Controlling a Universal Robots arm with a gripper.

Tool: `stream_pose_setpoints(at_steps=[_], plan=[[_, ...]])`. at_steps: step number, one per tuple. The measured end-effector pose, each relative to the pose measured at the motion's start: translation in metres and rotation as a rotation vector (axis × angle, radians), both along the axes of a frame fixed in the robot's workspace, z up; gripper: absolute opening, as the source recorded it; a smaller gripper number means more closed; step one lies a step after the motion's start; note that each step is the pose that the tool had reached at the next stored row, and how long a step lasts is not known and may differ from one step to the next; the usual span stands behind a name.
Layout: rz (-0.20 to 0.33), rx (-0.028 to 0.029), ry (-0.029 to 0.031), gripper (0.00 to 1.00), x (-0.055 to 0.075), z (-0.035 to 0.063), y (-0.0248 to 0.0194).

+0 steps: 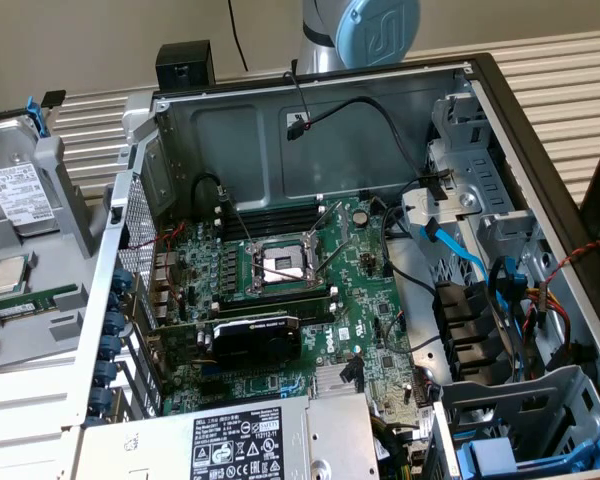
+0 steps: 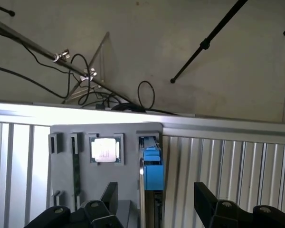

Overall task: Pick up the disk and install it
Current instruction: 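Pick up the disk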

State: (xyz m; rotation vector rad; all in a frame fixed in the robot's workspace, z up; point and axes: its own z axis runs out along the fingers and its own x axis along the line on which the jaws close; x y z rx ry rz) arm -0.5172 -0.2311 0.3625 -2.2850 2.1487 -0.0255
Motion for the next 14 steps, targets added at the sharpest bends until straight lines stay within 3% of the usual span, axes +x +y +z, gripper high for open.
stream_pose_setpoints(at_steps=[6, 9, 14], plan=[[-0.001, 0.0057, 0.0121, 0.74, 0.005, -0.0071, -0.0003], [-0.001, 0.0087, 0.0131, 0.74, 0.008, -0.0124, -0.0013], [-0.002, 0.014, 0.0141, 0.74, 0.01, -0.0213, -0.0084]])
